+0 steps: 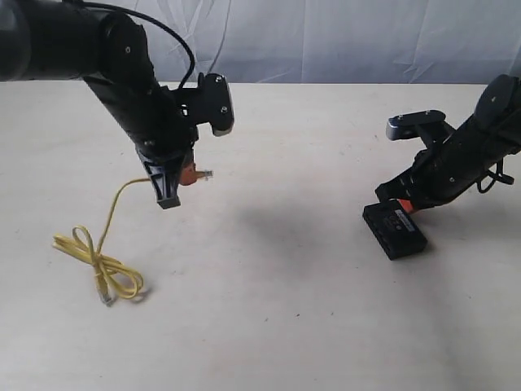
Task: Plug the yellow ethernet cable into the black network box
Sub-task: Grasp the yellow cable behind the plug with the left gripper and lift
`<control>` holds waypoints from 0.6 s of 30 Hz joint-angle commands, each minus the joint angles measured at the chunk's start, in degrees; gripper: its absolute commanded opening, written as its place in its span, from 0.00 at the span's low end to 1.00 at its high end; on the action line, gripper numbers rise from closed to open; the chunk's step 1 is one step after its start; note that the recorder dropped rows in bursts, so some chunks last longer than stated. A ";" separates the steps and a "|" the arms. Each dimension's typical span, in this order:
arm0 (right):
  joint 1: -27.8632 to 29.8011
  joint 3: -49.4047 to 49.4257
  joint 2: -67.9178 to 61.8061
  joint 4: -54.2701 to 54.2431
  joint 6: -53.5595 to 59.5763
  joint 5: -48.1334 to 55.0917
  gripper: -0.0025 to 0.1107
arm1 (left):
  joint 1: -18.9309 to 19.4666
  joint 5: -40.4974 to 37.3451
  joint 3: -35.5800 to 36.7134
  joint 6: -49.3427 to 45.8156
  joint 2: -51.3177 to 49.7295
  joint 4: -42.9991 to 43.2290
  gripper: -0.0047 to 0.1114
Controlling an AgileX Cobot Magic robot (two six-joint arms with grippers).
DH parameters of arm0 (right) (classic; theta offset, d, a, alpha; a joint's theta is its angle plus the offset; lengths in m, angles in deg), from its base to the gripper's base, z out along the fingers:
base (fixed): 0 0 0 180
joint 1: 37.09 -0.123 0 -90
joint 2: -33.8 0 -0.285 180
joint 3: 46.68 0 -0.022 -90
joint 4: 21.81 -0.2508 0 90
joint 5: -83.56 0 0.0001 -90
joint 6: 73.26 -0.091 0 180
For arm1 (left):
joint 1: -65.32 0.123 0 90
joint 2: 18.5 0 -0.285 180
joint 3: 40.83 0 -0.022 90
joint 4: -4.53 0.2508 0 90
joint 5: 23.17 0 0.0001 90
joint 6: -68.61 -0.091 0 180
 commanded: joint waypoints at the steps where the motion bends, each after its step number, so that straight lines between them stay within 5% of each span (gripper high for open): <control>1: 0.24 -0.08 0.01 -0.01 0.32 1.60 0.01 | -2.70 5.29 3.18 1.11 -1.19 -1.79 0.04; 9: 0.24 -0.08 0.01 0.73 0.99 3.06 0.01 | -11.47 12.48 3.75 18.81 -4.18 10.17 0.04; 18: 0.24 -0.08 0.01 0.73 1.47 3.84 0.01 | -15.63 13.28 3.75 21.05 -6.08 7.13 0.04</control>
